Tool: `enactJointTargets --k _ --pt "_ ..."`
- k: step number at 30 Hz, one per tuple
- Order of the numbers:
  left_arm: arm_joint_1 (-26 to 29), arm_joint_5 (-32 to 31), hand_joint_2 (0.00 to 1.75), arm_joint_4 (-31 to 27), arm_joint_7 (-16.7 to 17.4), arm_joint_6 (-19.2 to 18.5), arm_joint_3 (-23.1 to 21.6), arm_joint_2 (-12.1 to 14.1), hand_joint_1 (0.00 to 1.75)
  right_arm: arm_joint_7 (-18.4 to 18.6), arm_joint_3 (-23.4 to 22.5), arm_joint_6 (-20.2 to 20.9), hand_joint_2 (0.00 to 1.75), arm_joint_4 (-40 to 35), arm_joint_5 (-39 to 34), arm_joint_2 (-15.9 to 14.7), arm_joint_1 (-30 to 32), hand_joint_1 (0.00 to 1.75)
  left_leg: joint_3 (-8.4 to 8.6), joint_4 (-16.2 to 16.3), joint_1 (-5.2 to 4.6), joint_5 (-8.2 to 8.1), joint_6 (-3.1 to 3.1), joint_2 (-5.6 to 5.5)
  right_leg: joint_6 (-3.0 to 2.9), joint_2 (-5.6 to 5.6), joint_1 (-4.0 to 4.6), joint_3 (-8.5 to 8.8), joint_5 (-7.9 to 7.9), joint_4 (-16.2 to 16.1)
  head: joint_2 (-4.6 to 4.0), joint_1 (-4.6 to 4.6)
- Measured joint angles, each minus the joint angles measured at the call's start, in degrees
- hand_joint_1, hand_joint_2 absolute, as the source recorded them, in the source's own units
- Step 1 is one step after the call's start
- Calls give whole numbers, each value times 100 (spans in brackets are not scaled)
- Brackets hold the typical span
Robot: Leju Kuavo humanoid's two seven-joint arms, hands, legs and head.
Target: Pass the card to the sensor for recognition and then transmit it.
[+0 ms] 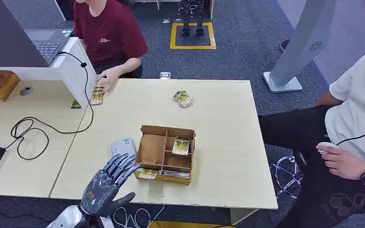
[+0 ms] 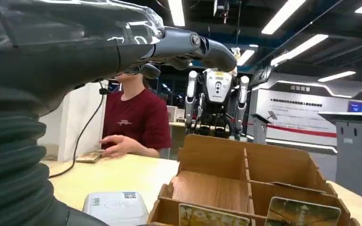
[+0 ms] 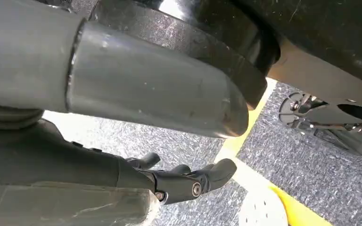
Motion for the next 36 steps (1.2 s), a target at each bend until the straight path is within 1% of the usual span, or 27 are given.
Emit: enactJointTargets --k 2,6,10,15,23,33,36 --pt "-8 -11 175 33 11 7 -15 -11 0 0 7 2 0 0 0 0 -1 0 0 0 0 0 0 0 0 0 0 0 0 0 0 0" --pt "-76 -271 175 175 247 74 -107 -59 0 4 20 17 0 0 0 0 -7 0 -1 0 0 0 0 -1 0 -1 0 0 0 0 0 0" --pt "-143 -343 175 408 347 221 -223 -162 0 20 41 17 0 0 -2 0 -21 0 0 0 0 0 0 0 0 0 0 0 0 0 0 0" --pt "-216 -424 175 656 446 243 -361 -251 0 59 103 28 0 0 -2 0 -27 0 -1 0 0 0 0 -1 0 -1 0 0 0 0 0 2" --pt "-389 -678 175 1176 710 323 -551 -422 0 96 208 37 0 0 -7 0 -48 0 -1 0 0 0 0 -1 0 -1 0 0 0 0 0 0" --pt "-456 -710 175 1412 728 326 -557 -514 0 96 280 39 0 0 -7 0 -61 0 -1 0 0 0 0 -2 0 -1 0 -1 0 0 0 0" --pt "-498 -763 175 1468 800 323 -562 -548 0 100 299 44 0 0 -11 0 -61 0 -1 0 0 0 0 -2 0 -1 0 -1 0 0 0 0"
